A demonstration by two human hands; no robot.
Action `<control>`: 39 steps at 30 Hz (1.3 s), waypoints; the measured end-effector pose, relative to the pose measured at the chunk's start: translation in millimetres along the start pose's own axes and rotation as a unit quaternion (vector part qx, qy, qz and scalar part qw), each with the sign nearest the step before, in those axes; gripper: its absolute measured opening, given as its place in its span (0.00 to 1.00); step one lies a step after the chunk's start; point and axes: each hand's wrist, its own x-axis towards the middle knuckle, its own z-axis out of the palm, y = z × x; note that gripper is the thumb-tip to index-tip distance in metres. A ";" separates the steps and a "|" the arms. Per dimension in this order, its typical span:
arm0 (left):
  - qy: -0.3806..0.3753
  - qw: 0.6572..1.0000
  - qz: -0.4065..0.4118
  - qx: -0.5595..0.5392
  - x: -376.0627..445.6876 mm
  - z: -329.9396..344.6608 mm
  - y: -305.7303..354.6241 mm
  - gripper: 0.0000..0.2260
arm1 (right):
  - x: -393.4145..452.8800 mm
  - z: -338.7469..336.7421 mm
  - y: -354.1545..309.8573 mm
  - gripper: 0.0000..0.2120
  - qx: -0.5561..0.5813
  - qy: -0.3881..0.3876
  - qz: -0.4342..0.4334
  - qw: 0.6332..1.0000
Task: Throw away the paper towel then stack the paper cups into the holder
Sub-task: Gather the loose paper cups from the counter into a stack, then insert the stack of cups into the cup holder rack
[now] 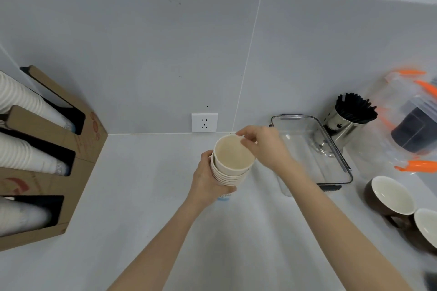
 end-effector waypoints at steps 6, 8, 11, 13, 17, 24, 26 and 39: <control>0.005 1.000 -0.006 0.003 0.0 0.6 1.5 0.40 | -9.1 27.5 7.5 0.15 -0.028 0.016 -0.008 0.999; 0.011 1.000 -0.007 0.002 -1.0 0.8 4.2 0.40 | -8.4 27.7 12.3 0.15 0.039 -0.002 0.011 0.999; 0.024 1.000 -0.005 0.001 -4.8 -4.6 9.9 0.41 | -10.3 26.9 15.5 0.15 0.279 -0.048 0.103 0.954; 0.038 0.999 -0.005 -0.004 -11.0 -14.4 12.7 0.41 | -15.1 32.1 13.7 0.15 0.343 -0.081 0.139 0.925; 0.063 0.998 0.021 -0.018 -27.9 -47.6 22.5 0.42 | -23.0 44.2 -14.5 0.16 0.373 -0.106 0.119 0.914; 0.143 0.985 0.100 -0.018 -80.8 -142.2 48.3 0.45 | -23.6 56.4 -120.4 0.17 0.401 -0.102 0.029 0.910; 0.176 0.976 0.131 -0.013 -99.9 -177.5 56.7 0.47 | -24.2 59.4 -162.2 0.16 0.413 -0.102 -0.004 0.905; 0.297 0.927 0.228 0.008 -205.9 -354.8 61.1 0.44 | -48.3 98.8 -371.5 0.16 0.429 -0.155 -0.174 0.872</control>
